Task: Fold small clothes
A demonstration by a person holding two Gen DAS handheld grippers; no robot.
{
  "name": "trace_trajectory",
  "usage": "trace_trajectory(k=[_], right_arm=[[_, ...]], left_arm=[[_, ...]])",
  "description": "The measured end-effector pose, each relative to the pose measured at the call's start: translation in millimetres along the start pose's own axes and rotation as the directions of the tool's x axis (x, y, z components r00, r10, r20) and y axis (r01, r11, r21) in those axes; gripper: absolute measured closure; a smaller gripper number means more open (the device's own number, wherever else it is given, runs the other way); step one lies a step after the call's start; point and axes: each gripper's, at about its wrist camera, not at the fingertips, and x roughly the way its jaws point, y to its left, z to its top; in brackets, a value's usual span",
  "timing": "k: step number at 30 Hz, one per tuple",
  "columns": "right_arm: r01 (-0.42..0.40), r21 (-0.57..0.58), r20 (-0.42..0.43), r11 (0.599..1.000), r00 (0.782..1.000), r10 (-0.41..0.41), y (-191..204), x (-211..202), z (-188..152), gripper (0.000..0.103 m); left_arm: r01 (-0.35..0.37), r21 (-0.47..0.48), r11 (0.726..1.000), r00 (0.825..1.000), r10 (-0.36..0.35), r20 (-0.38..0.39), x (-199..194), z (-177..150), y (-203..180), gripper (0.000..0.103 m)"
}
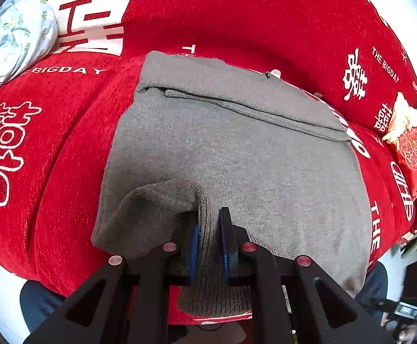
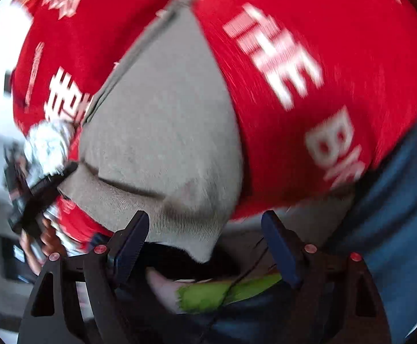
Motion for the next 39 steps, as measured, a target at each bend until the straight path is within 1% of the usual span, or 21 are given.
trace_trajectory(k=[1,2,3,4,5,6,8,9,11,13,16,19,21,25,27,30,35,39], right_arm=[[-0.030,0.042,-0.027,0.999,0.999,0.031,-4,11,1,0.019],[-0.079,0.067,-0.046,0.995,0.996,0.082,-4,21,1,0.019],[-0.116,0.073,-0.057,0.991,0.991,0.120,-2,28,0,0.027],[-0.149,0.050,-0.062,0.988,0.986,0.152,4,32,0,0.041],[-0.142,0.002,-0.051,0.990,0.989,0.141,15,31,0,0.090],[-0.119,-0.051,-0.020,0.992,0.993,0.118,25,25,0,0.091],[-0.071,-0.200,0.083,0.977,0.993,0.089,54,1,-3,0.091],[-0.047,-0.262,0.127,0.964,0.988,0.083,67,-10,-5,0.091],[0.012,-0.363,0.218,0.932,0.973,0.073,94,-31,-3,0.091],[0.067,-0.423,0.295,0.904,0.953,0.067,118,-43,8,0.091],[0.140,-0.449,0.373,0.883,0.927,0.043,141,-39,37,0.091],[0.195,-0.436,0.394,0.878,0.919,-0.008,151,-18,64,0.091],[0.237,-0.441,0.401,0.866,0.915,-0.046,152,2,77,0.091],[0.263,-0.439,0.400,0.859,0.913,-0.076,140,16,91,0.091],[0.266,-0.435,0.409,0.860,0.910,-0.074,138,20,97,0.091],[0.263,-0.446,0.411,0.855,0.909,-0.065,135,21,98,0.091],[0.280,-0.468,0.427,0.838,0.902,-0.063,141,20,98,0.091],[0.276,-0.471,0.442,0.838,0.896,-0.047,147,14,96,0.091]], left_arm=[[0.002,-0.004,1.000,1.000,-0.002,0.000,-1,-1,1,0.088],[0.006,-0.008,1.000,1.000,-0.006,0.001,-3,-2,2,0.088],[0.006,-0.008,1.000,1.000,-0.006,0.001,-3,-2,3,0.088],[0.004,-0.006,1.000,1.000,-0.004,0.001,-5,-3,4,0.088],[0.004,-0.005,1.000,1.000,-0.004,0.003,-9,-5,5,0.088],[0.003,-0.006,1.000,1.000,-0.003,0.011,-14,-6,6,0.088],[0.009,-0.001,1.000,0.999,-0.009,0.046,-28,-8,6,0.088],[0.014,0.003,1.000,0.997,-0.014,0.073,-37,-8,5,0.088],[0.021,0.005,1.000,0.992,-0.021,0.127,-51,-2,3,0.088],[0.021,-0.002,1.000,0.987,-0.021,0.160,-56,6,2,0.088],[0.008,-0.027,1.000,0.984,-0.003,0.177,-49,20,2,0.088],[-0.007,-0.058,0.998,0.987,0.016,0.159,-31,28,8,0.088],[-0.022,-0.075,0.997,0.990,0.033,0.138,-16,31,13,0.088],[-0.042,-0.098,0.994,0.994,0.051,0.099,13,32,22,0.088],[-0.046,-0.099,0.994,0.994,0.055,0.092,22,32,24,0.088],[-0.071,-0.073,0.995,0.991,0.078,0.107,26,32,20,0.088],[-0.141,-0.016,0.990,0.980,0.142,0.137,26,34,7,0.088],[-0.148,-0.010,0.989,0.978,0.148,0.148,23,39,5,0.088]])
